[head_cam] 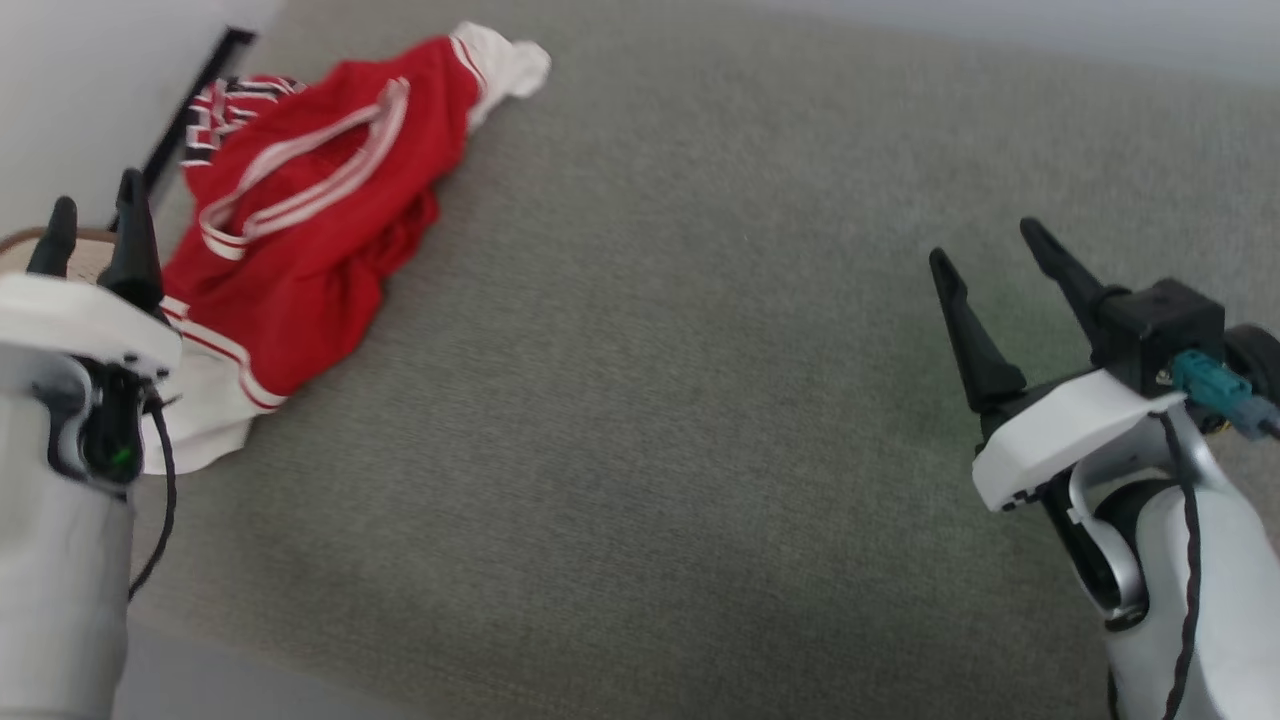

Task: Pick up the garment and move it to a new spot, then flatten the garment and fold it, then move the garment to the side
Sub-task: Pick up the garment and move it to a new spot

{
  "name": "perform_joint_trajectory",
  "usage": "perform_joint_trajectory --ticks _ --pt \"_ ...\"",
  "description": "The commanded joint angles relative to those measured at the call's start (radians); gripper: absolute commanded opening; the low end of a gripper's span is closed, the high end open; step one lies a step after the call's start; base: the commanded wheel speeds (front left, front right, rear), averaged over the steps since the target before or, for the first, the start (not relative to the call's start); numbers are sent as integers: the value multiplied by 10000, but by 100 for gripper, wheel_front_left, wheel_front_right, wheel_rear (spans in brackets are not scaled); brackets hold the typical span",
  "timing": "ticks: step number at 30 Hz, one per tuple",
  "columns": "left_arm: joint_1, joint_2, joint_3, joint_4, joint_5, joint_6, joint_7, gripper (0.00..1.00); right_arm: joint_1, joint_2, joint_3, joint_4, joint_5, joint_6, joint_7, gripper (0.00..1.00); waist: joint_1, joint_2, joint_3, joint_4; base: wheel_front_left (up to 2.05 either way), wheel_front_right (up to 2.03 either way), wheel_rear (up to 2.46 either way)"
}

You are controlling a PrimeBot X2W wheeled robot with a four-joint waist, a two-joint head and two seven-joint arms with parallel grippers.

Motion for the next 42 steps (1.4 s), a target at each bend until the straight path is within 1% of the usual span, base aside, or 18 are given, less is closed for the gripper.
perform_joint_trajectory --ticks 1,3,8,10,14,19,24,27,28,32,33,34,35,38,42 --pt "-210 30 -55 142 -28 -47 46 100 -123 -29 -15 -106 -63 -3 45 100 0 0 563 -348 0 0 0" --pt "-775 48 -216 782 -246 -68 336 100 -235 -87 -48 -336 -123 -3 205 100 0 0 886 -463 0 0 0" --pt "-1768 103 -808 2004 -948 -60 1797 100 -324 -176 -99 -831 -290 -3 586 100 0 0 1513 -666 0 0 0" --pt "-2124 185 -863 2402 -1293 -62 2342 100 -328 -173 -120 -1032 -328 -3 734 100 0 0 1724 -751 0 0 0" --pt "-2723 357 -1008 3449 -1561 -63 3330 100 -388 -226 -102 -1448 -425 -3 1017 100 0 0 2165 -936 0 0 0" --pt "-3226 117 -1196 4529 -1618 33 4648 100 -427 -244 -72 -1930 -483 -3 1324 100 0 0 2621 -1102 0 0 0" --pt "-3257 -324 -1349 4902 -1727 132 5717 100 -431 -262 -91 -2355 -576 -3 1598 100 0 0 2982 -1169 0 0 0" --pt "-3107 -592 -1435 5052 -1758 293 6522 100 -467 -267 -67 -2505 -616 -3 1709 100 0 0 3101 -1189 0 0 0" --pt "-3019 -671 -1515 5091 -1731 273 6799 100 -474 -268 -58 -2551 -613 -3 1753 100 0 0 3119 -1203 0 0 0" --pt "-2851 -839 -1450 5153 -1904 345 7052 100 -530 -233 -16 -2697 -659 -3 1871 100 0 0 3173 -1247 0 0 0" --pt "-2826 -870 -1430 5161 -1917 337 7041 44 -541 -228 -7 -2706 -675 -3 1895 100 0 0 3172 -1252 0 0 0" --pt "-2806 -860 -1403 5164 -1949 329 6896 0 -556 -228 -15 -2708 -665 -3 1907 100 0 0 3155 -1251 0 0 0" --pt "-2817 -779 -1396 5157 -1931 320 6678 0 -568 -225 -28 -2708 -656 -3 1913 100 0 0 3137 -1247 0 0 0" --pt "-2929 -654 -1438 5120 -1860 266 6527 0 -570 -222 -109 -2687 -678 -3 1873 100 0 0 3066 -1194 0 0 0" --pt "-3292 -145 -1539 5065 -1659 153 6054 0 -497 -139 -259 -2545 -565 -3 1678 100 0 0 2757 -1060 0 0 0"
